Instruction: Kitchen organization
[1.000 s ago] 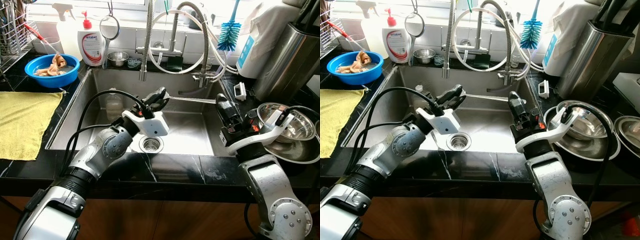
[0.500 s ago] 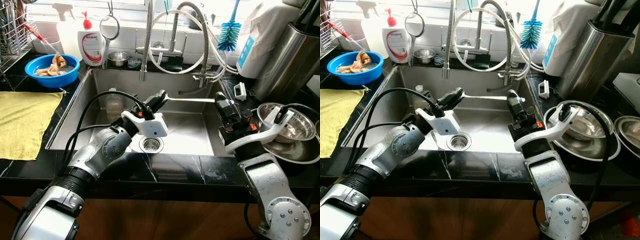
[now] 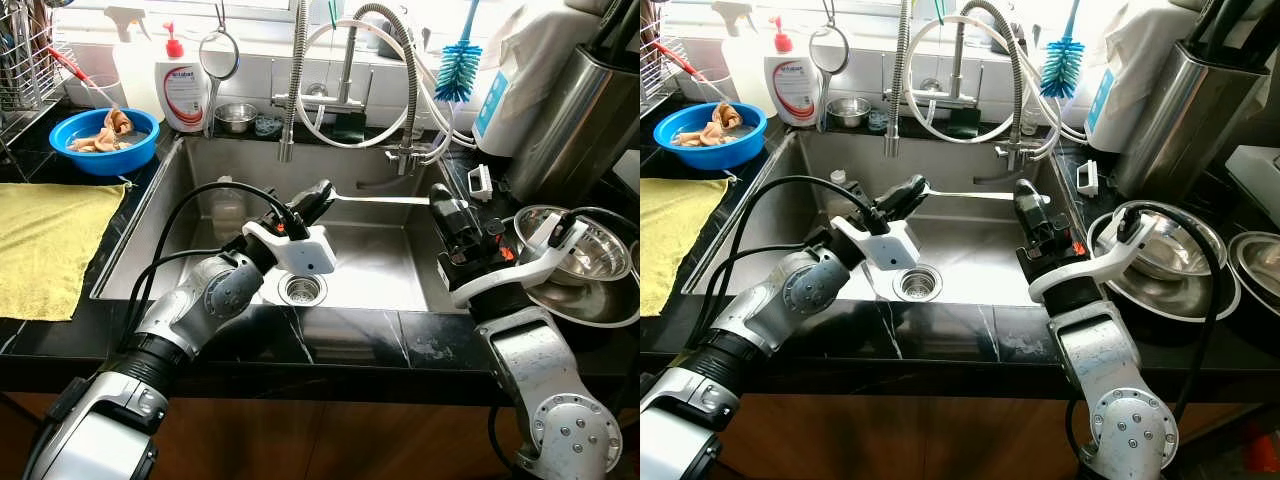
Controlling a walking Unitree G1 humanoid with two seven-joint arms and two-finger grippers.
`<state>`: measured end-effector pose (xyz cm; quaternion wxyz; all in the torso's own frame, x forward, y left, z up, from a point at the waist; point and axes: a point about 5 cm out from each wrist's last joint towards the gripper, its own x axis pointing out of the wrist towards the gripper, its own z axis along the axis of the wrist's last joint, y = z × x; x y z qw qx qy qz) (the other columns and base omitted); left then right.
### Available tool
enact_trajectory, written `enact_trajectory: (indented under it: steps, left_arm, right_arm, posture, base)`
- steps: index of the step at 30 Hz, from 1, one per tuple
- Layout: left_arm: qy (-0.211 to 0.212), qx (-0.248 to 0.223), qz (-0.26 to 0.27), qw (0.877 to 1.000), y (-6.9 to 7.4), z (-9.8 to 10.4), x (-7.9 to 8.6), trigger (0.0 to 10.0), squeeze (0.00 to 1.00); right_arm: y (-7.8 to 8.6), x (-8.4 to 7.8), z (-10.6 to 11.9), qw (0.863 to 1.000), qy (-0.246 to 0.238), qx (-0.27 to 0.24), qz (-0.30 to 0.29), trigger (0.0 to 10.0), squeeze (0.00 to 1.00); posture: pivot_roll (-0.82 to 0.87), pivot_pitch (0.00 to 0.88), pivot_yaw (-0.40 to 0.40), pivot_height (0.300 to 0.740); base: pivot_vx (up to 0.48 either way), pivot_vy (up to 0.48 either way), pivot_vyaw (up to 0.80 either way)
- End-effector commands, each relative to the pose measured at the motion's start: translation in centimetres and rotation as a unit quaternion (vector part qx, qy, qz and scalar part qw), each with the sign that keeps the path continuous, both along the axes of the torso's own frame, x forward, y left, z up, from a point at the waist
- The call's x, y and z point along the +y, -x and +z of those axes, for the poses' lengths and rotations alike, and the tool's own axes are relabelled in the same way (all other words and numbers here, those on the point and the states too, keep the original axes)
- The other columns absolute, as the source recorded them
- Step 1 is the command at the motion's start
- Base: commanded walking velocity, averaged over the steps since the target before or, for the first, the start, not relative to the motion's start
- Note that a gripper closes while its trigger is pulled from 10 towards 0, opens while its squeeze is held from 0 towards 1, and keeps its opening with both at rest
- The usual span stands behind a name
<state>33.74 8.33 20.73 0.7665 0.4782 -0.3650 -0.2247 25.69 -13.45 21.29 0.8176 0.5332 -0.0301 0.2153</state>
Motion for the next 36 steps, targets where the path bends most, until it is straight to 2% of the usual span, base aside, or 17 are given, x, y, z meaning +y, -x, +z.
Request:
enact_trajectory:
  steps: [1,36]
  left_arm:
    - [-0.002,-0.001,-0.005,1.0,-0.09,0.29,-0.31,0.0,0.0]
    - [-0.002,-0.001,-0.005,1.0,-0.09,0.29,-0.31,0.0,0.0]
  right_arm:
    - [2.72,2.56,-4.01,0.996,-0.029,0.075,0.038,10.0,0.0]
    - [2.72,2.56,-4.01,0.996,-0.029,0.075,0.038,10.0,0.0]
  posture:
    - [0.0,0.0,-0.11,0.719]
    - [0.0,0.0,-0.11,0.719]
  base:
    - [0.0,0.0,0.0]
    - [0.0,0.0,0.0]
